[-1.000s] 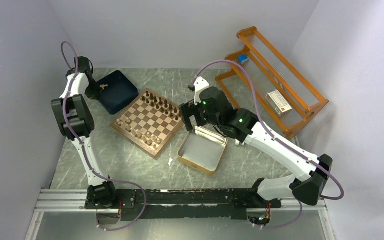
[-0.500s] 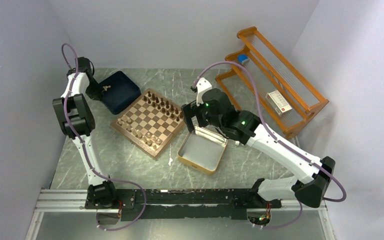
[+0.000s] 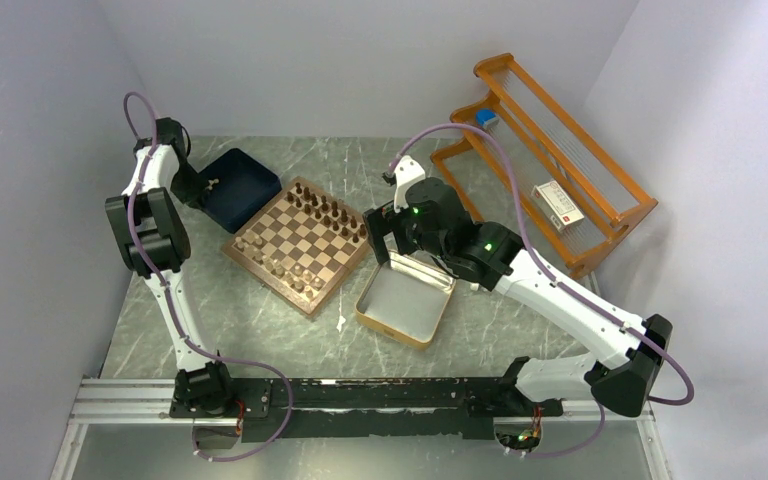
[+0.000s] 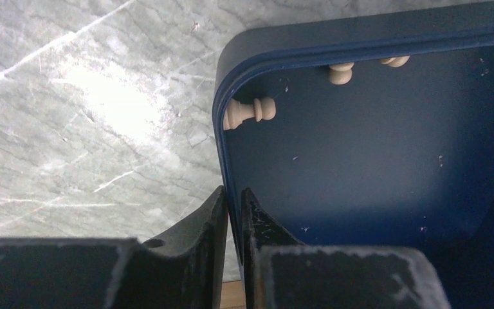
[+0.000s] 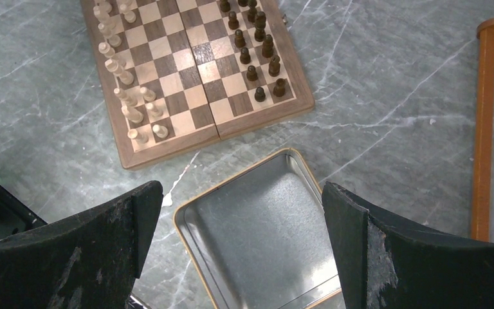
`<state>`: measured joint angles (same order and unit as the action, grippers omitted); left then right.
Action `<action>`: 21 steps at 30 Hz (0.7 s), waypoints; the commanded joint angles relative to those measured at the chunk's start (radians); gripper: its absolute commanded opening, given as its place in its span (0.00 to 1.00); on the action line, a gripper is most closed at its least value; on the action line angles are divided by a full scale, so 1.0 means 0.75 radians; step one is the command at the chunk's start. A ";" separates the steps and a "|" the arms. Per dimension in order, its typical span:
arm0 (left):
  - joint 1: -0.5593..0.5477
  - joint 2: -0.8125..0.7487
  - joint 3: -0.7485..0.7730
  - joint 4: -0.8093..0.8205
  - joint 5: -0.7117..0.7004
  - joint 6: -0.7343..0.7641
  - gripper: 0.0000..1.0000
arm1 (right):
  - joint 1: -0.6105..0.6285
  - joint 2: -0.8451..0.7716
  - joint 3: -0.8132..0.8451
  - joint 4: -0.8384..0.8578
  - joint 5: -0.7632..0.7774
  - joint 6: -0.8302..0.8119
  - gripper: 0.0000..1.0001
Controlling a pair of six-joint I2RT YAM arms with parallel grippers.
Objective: Set up the chess pieces on the board
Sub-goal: Adjust the storage box at the center of the board.
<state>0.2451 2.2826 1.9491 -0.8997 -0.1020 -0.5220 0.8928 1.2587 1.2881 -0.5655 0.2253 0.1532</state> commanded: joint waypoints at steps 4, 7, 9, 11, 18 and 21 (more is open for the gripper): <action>-0.006 -0.053 -0.036 -0.064 0.023 -0.144 0.14 | -0.005 -0.046 -0.015 0.036 0.008 0.019 1.00; -0.004 -0.058 -0.065 -0.072 -0.002 -0.182 0.08 | -0.004 -0.046 -0.013 0.035 0.006 0.021 1.00; -0.004 -0.063 -0.064 -0.069 -0.002 -0.191 0.09 | -0.005 -0.047 -0.008 0.028 0.008 0.023 1.00; -0.004 -0.067 -0.039 -0.076 -0.019 -0.186 0.14 | -0.004 -0.054 -0.011 0.023 0.014 0.025 1.00; -0.005 -0.135 0.069 -0.074 -0.074 -0.164 0.26 | -0.004 -0.066 -0.025 0.029 0.016 0.019 1.00; -0.012 -0.160 0.098 -0.051 -0.077 -0.124 0.29 | -0.004 -0.071 -0.027 0.023 0.011 0.017 1.00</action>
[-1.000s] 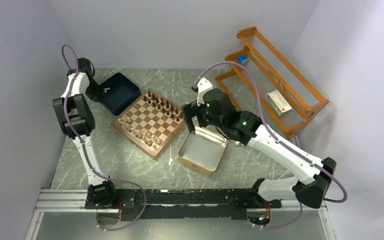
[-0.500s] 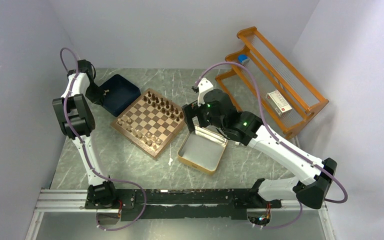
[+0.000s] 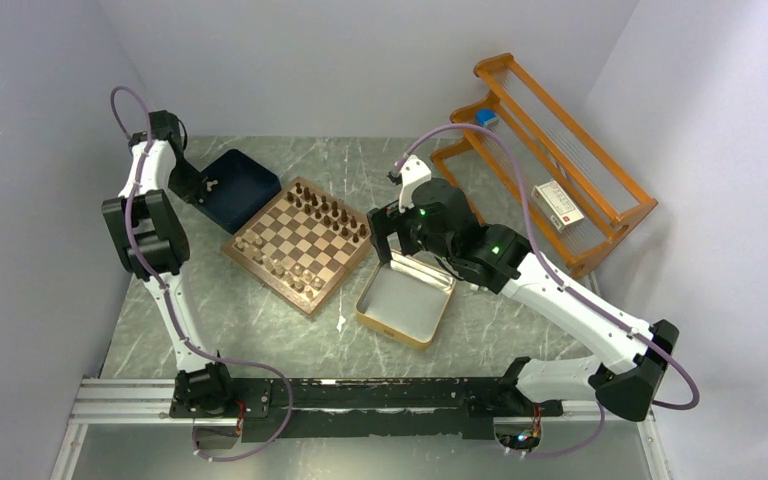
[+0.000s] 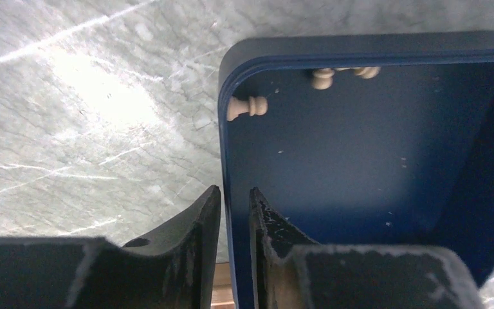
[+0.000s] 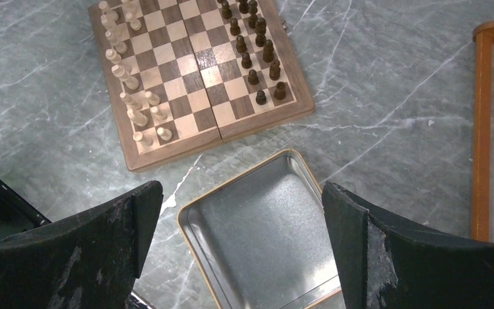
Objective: Set up the chess pieces on the board
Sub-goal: Adjust the storage box at the center of the board, then pick up the chess piece from the storage box.
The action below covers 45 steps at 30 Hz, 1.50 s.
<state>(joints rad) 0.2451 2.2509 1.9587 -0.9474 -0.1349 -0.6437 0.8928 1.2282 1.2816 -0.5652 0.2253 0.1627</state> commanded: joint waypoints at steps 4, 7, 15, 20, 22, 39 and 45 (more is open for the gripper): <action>-0.052 -0.142 0.104 0.048 -0.136 0.133 0.30 | -0.004 -0.048 -0.035 0.029 0.014 -0.005 1.00; -0.099 -0.143 0.137 0.082 -0.249 0.201 0.31 | -0.004 -0.047 -0.030 0.023 0.014 -0.018 1.00; -0.177 -0.118 0.067 0.309 -0.273 0.249 0.35 | -0.004 -0.037 -0.013 0.007 0.012 -0.008 1.00; -0.182 -0.048 0.054 0.333 -0.308 0.196 0.35 | -0.004 -0.023 0.004 -0.004 0.017 0.021 1.00; -0.182 -0.021 0.059 0.328 -0.352 0.171 0.36 | -0.004 -0.015 0.010 -0.007 0.014 0.031 1.00; -0.154 0.066 -0.078 0.570 -0.394 0.057 0.36 | -0.004 0.045 0.068 -0.032 0.053 0.047 1.00; -0.127 0.074 -0.134 0.637 -0.367 0.024 0.36 | -0.004 0.074 0.088 -0.028 0.055 0.038 1.00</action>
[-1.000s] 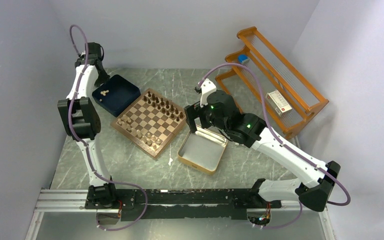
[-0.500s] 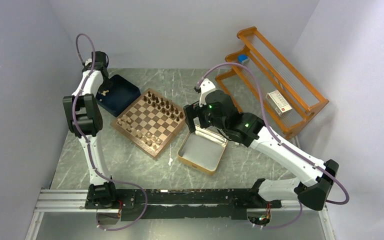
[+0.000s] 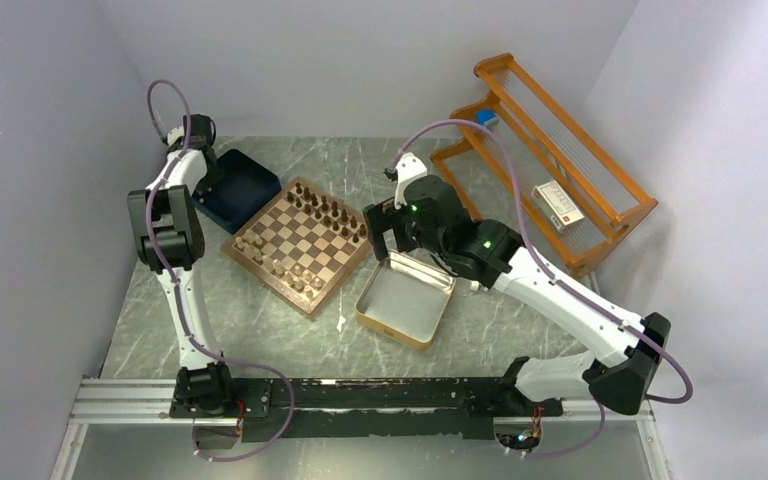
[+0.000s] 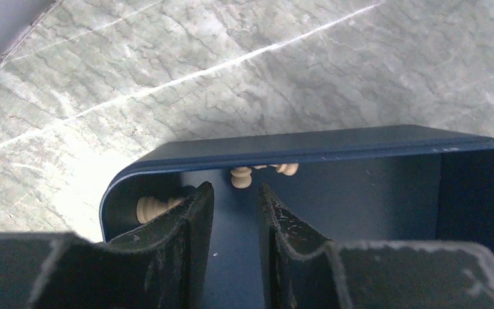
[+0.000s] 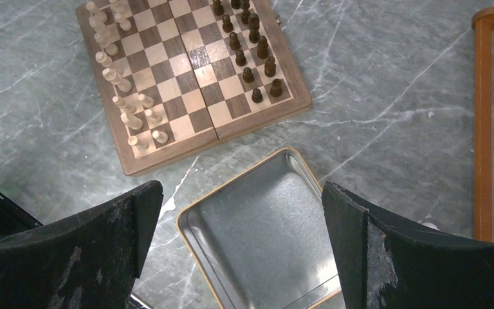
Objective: Set up the chess pieces on the board
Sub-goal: Pick up the chess piece from the storage box.
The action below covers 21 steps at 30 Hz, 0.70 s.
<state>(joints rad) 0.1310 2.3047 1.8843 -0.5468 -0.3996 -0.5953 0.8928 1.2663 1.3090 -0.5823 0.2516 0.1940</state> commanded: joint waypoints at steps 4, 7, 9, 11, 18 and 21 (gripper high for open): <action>0.044 0.023 -0.038 0.124 0.002 -0.058 0.37 | -0.005 0.041 0.061 -0.006 0.022 -0.008 1.00; 0.055 0.036 -0.038 0.144 0.014 -0.055 0.38 | -0.004 0.047 0.065 -0.005 0.026 -0.011 1.00; 0.065 0.050 -0.034 0.144 0.036 -0.066 0.38 | -0.004 0.054 0.072 -0.007 0.027 -0.014 1.00; 0.069 0.052 -0.043 0.163 0.058 -0.072 0.38 | -0.004 0.063 0.085 -0.012 0.030 -0.019 1.00; 0.069 0.056 -0.083 0.210 0.090 -0.078 0.38 | -0.004 0.089 0.102 -0.003 0.029 -0.031 1.00; 0.069 0.064 -0.088 0.212 0.094 -0.084 0.37 | -0.004 0.093 0.104 -0.005 0.028 -0.033 1.00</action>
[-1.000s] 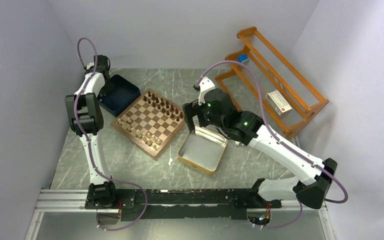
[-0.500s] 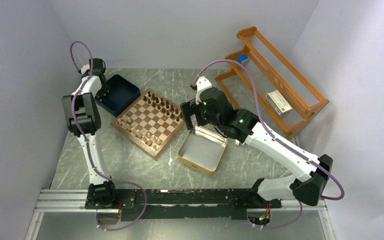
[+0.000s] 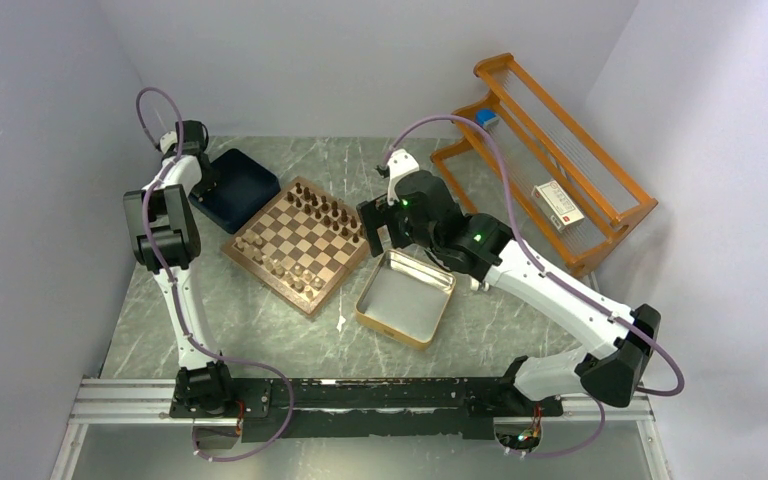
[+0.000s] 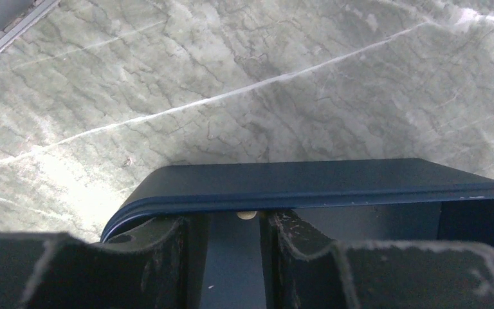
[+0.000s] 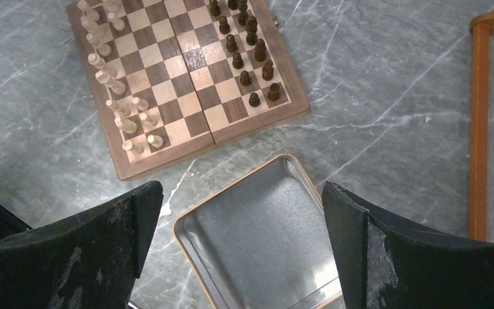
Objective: Set up the chess pieces on the board
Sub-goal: Pick up the chess piece from the storage box.
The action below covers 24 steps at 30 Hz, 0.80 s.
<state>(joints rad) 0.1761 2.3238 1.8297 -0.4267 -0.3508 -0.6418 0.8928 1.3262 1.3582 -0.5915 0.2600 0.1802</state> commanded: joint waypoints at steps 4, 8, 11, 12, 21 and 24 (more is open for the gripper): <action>0.009 0.045 -0.019 0.032 0.023 -0.028 0.32 | -0.004 0.013 0.035 0.012 0.017 -0.017 1.00; 0.009 0.043 -0.029 0.028 0.039 -0.029 0.24 | -0.004 0.019 0.039 0.017 0.018 -0.021 1.00; 0.009 0.045 -0.007 -0.002 0.057 -0.018 0.14 | -0.004 0.020 0.044 0.020 0.019 -0.025 1.00; 0.009 0.045 0.009 -0.017 0.065 -0.015 0.13 | -0.004 0.019 0.044 0.022 0.019 -0.025 1.00; 0.009 -0.017 0.051 -0.135 0.137 0.065 0.10 | -0.004 0.022 0.053 0.040 0.000 -0.002 1.00; 0.009 -0.046 0.049 -0.175 0.158 0.100 0.09 | -0.004 0.013 0.050 0.051 -0.004 0.034 1.00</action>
<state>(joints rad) 0.1783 2.3264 1.8507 -0.4732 -0.2806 -0.6144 0.8928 1.3399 1.3689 -0.5850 0.2577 0.1795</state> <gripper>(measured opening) 0.152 0.997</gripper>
